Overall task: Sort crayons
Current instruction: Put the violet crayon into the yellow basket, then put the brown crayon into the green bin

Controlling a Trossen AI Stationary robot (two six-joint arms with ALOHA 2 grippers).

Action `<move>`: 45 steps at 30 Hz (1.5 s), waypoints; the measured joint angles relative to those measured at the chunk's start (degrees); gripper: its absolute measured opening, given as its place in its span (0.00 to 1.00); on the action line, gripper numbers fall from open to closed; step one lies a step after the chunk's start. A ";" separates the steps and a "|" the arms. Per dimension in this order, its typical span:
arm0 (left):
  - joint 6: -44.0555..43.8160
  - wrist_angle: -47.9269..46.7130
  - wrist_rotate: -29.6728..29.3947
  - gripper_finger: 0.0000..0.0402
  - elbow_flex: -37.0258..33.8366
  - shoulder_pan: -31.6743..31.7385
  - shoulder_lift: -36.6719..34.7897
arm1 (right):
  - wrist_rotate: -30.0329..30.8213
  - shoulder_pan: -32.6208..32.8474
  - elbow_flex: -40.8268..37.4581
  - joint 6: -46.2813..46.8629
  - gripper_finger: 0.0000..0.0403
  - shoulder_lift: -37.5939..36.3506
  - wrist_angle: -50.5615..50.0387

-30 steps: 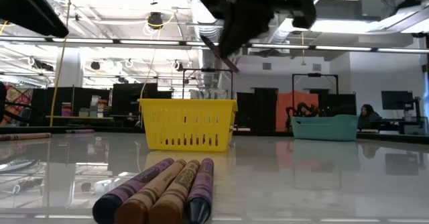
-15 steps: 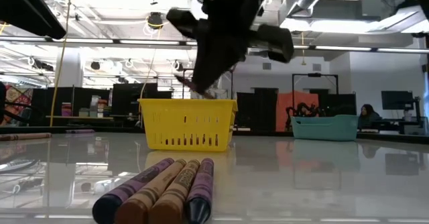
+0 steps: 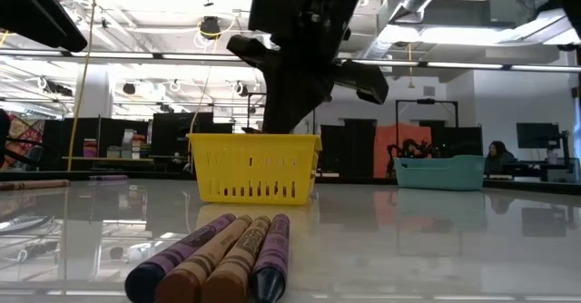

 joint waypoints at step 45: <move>-36.10 -26.59 22.85 0.30 -24.25 26.59 -31.33 | 9.49 17.56 -0.44 50.98 0.32 -19.86 -25.26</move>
